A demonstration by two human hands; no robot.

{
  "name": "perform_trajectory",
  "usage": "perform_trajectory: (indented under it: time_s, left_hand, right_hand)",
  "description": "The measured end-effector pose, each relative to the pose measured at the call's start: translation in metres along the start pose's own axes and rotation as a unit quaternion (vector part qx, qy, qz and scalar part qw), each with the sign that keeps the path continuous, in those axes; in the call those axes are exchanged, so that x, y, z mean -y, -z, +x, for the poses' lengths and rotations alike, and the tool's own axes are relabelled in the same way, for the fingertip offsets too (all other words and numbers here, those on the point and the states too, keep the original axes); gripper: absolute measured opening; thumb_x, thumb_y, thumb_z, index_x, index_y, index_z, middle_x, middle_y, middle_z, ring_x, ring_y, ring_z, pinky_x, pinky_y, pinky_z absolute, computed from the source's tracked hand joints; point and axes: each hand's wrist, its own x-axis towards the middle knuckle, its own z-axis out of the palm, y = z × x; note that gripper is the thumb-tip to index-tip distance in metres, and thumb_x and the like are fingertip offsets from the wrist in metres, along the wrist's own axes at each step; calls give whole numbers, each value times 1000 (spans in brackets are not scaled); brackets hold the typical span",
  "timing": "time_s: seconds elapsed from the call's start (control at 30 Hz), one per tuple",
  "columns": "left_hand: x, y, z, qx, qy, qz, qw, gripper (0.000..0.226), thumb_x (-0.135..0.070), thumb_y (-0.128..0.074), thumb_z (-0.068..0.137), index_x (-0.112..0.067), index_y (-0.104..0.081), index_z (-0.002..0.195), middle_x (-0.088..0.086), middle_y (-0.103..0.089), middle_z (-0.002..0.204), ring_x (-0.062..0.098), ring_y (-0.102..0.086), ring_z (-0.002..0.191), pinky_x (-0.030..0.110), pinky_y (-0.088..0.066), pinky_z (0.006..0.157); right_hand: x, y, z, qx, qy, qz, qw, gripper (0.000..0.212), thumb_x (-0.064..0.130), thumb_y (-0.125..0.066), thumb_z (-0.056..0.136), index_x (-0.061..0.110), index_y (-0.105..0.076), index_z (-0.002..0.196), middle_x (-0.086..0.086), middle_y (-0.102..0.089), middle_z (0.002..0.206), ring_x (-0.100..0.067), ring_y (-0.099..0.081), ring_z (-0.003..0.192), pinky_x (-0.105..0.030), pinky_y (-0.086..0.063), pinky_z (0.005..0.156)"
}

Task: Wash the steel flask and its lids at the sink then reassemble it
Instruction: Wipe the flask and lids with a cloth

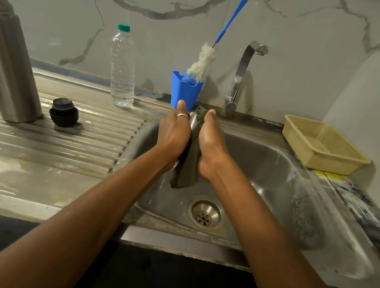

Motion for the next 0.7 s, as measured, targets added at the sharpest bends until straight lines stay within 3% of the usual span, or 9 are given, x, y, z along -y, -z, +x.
perform_trajectory:
  time_s: [0.07, 0.13, 0.23, 0.33, 0.43, 0.53, 0.6, 0.63, 0.7]
  left_hand:
    - [-9, 4, -10, -12, -19, 48, 999, 67, -67, -18, 99, -23, -66, 114, 4, -71, 106, 22, -67, 101, 48, -53, 96]
    - [-11, 3, -14, 2, -3, 64, 998, 56, -56, -23, 106, -21, -67, 107, 5, -72, 100, 21, -68, 96, 46, -55, 94]
    - [-6, -5, -18, 70, 37, -25, 997, 44, -49, -31, 108, -21, -63, 119, 5, -72, 107, 17, -68, 103, 43, -54, 100]
    - [-9, -5, -18, 87, 41, -95, 991, 44, -47, -33, 108, -19, -62, 125, 5, -73, 112, 17, -68, 108, 42, -52, 104]
    - [-9, 0, -12, 87, 66, -148, 983, 49, -50, -31, 108, -22, -67, 123, 4, -76, 111, 18, -70, 108, 42, -52, 104]
    - [-10, -2, -11, 89, 107, -168, 976, 47, -51, -36, 107, -22, -72, 108, 5, -78, 100, 20, -72, 101, 41, -55, 99]
    - [-12, -4, -13, 96, 116, -172, 974, 47, -52, -37, 106, -20, -72, 112, 5, -78, 100, 20, -73, 100, 39, -57, 94]
    - [-12, -5, -11, 100, 110, -181, 972, 48, -52, -37, 106, -19, -70, 116, 6, -78, 102, 21, -73, 102, 39, -56, 94]
    - [-9, -3, -7, 99, 94, -204, 969, 51, -52, -34, 106, -17, -68, 122, 7, -77, 107, 22, -70, 109, 38, -54, 98]
  right_hand:
    - [-2, 0, -4, 7, 33, -39, 999, 67, 68, -31, 89, 23, -52, 134, -3, -67, 121, -23, -65, 111, -49, -50, 102]
    - [3, 2, -11, -4, 84, -91, 992, 46, 50, -28, 106, 19, -46, 134, 3, -59, 111, -15, -58, 104, -37, -47, 95]
    - [0, 6, -4, -26, 131, -108, 985, 31, 41, -30, 109, 22, -49, 125, 3, -59, 109, -15, -59, 101, -37, -49, 94]
    - [-8, 1, -5, -19, 174, -89, 981, 17, 37, -35, 108, 30, -49, 113, 6, -62, 109, -11, -62, 100, -34, -51, 92]
    - [-6, 1, -8, 2, 203, -102, 974, 21, 34, -34, 108, 28, -54, 111, 5, -65, 110, -13, -63, 104, -30, -50, 92]
    - [7, 9, -2, -14, 62, -37, 997, 37, 37, -40, 102, 15, -69, 109, -6, -74, 102, -27, -70, 103, -46, -56, 97]
    - [11, 11, 0, -26, 3, -21, 999, 39, 38, -42, 100, 14, -73, 106, -10, -76, 98, -30, -72, 99, -52, -56, 97]
    - [10, 9, -3, -23, 18, -29, 999, 40, 40, -40, 101, 15, -71, 109, -10, -76, 104, -29, -71, 102, -52, -55, 98]
    - [3, 1, -6, -20, 150, -88, 985, 40, 39, -35, 105, 19, -61, 128, -8, -66, 130, -25, -61, 121, -48, -46, 110]
